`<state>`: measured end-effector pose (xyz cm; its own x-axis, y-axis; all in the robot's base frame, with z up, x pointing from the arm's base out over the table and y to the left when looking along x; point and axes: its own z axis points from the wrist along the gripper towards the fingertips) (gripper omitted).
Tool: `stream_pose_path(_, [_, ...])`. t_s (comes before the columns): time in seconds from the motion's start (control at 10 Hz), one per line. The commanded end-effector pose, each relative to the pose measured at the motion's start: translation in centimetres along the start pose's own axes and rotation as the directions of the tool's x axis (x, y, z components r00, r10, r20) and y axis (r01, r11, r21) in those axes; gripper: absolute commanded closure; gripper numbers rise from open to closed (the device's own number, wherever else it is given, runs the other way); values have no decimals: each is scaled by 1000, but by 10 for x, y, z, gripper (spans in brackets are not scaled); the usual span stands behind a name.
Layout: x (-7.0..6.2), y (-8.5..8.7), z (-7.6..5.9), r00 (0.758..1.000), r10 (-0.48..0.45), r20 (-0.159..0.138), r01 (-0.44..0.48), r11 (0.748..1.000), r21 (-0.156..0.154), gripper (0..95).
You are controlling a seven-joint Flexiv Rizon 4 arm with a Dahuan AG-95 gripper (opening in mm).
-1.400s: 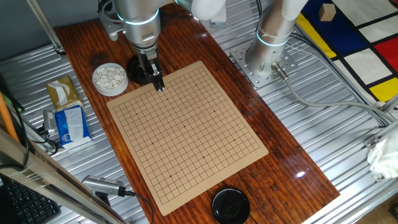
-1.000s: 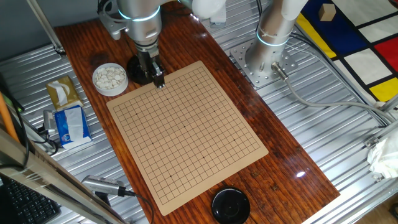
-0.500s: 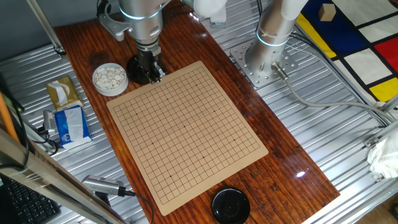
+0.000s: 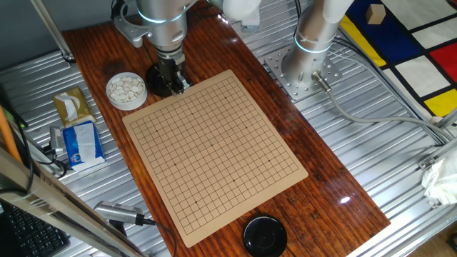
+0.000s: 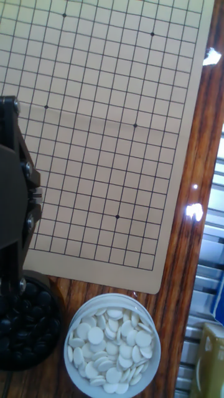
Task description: Play the first move as black on the 3-4 point in the upper right corner of the Go board
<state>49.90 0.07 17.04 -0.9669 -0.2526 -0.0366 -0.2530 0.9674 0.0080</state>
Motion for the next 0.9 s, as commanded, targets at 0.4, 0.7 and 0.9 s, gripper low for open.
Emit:
stream_pose_path(0.4, [5,-7,4,1000,-5,0,5,1000,6,950])
stream_pose_path(0.7, [22,-29,15,999,-40,9,40,999,7,950])
stream_pose_path(0.9, [35,-56,24,998,-52,31,52,999,-5,950])
